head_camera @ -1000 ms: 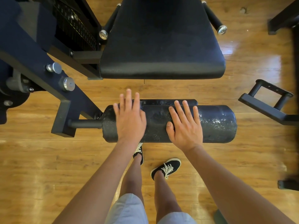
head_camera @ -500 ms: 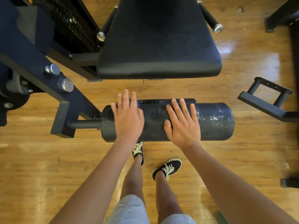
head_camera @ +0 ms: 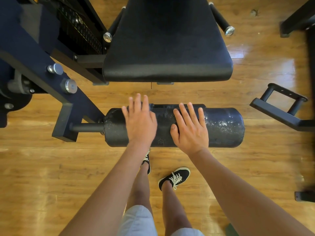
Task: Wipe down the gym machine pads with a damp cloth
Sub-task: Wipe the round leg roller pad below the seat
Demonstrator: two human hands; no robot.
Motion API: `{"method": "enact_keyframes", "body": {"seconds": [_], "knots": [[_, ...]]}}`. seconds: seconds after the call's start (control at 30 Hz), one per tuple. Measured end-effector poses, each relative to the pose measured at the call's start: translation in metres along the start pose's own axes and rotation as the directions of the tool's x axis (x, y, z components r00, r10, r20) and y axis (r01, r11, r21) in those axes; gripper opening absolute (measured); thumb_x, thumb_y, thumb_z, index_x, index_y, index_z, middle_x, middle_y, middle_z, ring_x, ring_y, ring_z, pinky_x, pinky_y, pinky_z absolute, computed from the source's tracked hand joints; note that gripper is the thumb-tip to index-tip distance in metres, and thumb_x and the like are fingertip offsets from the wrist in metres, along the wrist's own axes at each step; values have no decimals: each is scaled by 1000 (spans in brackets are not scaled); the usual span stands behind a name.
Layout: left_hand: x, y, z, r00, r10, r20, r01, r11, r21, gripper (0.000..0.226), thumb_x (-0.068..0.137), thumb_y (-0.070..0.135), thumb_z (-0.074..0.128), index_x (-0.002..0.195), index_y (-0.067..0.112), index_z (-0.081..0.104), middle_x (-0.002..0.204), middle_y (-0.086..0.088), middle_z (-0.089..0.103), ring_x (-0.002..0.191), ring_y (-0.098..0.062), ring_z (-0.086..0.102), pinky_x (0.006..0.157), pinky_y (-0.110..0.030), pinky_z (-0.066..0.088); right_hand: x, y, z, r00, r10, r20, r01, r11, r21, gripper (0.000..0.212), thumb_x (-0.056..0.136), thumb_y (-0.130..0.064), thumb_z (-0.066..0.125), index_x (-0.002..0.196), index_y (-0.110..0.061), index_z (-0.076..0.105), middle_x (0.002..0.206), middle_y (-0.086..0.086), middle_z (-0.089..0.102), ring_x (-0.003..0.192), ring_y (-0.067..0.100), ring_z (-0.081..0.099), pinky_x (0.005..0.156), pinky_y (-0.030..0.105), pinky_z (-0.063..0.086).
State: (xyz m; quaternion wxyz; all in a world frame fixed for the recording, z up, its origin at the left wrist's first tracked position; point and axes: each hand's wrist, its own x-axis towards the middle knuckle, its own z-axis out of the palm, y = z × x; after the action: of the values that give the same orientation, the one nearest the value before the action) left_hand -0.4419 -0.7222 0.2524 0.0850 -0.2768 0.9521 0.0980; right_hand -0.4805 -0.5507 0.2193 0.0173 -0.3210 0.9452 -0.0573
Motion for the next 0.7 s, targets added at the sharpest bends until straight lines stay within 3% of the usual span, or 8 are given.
{"method": "enact_keyframes", "body": {"seconds": [0.2,0.43,0.7], "knots": [[4,7,4,996,79,32,-80,997,19,57,105,31,31,160,19,28,167,-7,27,157,-27,15,125,-55,8,2,-1,-2,1000,-1,1,1,1000,12,54,106,-41,30,146,-12,52,159,12,43,153,34,28,126,53,9],[0,2,-2,998,-60,3,60,998,0,56,107,25,38,161,15,29,167,-9,25,157,-31,13,125,-56,8,1,1,-3,1000,-2,21,1,1000,25,55,106,-42,28,147,-12,50,160,12,42,153,34,27,126,53,8],[-5,23,5,999,39,18,-39,999,6,54,107,25,39,160,16,30,167,-9,27,156,-31,15,125,-55,13,1,0,-12,998,-10,55,6,998,61,55,107,-41,28,149,-13,49,163,12,36,155,32,23,127,53,6]]}}
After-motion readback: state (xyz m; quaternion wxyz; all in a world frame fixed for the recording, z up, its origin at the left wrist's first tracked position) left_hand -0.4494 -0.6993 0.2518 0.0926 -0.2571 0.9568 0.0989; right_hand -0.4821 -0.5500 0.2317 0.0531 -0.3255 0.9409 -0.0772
